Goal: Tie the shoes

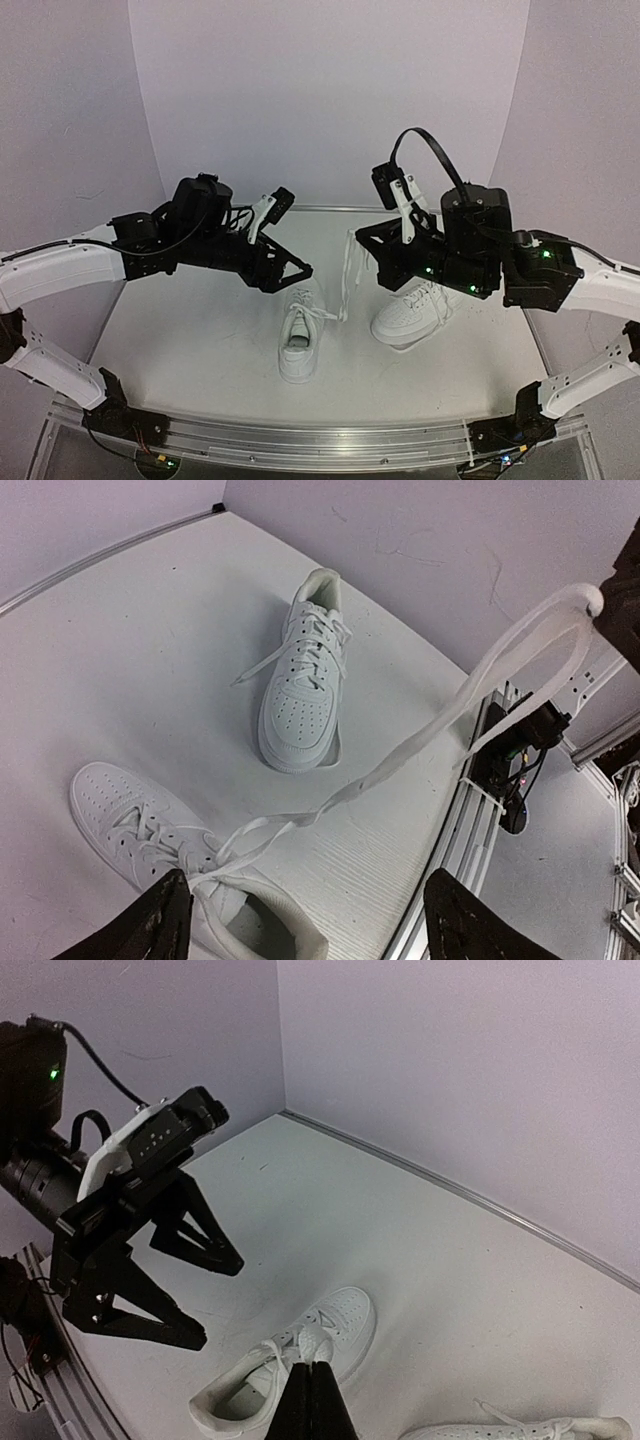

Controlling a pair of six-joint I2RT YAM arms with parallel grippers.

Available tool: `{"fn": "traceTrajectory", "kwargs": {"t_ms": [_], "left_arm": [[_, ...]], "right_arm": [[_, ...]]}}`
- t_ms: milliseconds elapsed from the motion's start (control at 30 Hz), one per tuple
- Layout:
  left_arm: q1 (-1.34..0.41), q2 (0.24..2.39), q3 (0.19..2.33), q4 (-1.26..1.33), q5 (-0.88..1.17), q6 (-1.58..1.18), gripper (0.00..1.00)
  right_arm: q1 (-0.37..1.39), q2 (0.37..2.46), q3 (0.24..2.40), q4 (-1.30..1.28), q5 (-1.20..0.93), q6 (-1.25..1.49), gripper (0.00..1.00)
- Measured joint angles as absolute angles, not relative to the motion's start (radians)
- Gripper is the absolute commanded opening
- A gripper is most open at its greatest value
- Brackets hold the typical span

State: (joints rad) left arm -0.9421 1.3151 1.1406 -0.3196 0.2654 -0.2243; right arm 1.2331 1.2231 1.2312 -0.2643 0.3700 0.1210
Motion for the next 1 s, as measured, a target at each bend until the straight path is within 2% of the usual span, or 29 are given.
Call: {"fn": "traceTrajectory", "kwargs": {"t_ms": [433,1000], "left_arm": [[-0.944,1.322,1.152,-0.228,0.439,-0.047,0.66],[-0.954,1.378,1.268,-0.182,0.491,0.005,0.56]], "right_arm": [[1.233,1.205,1.269,-0.245,0.192,0.069,0.0],[1.233,1.195,1.342,-0.228,0.178,0.025,0.0]]}}
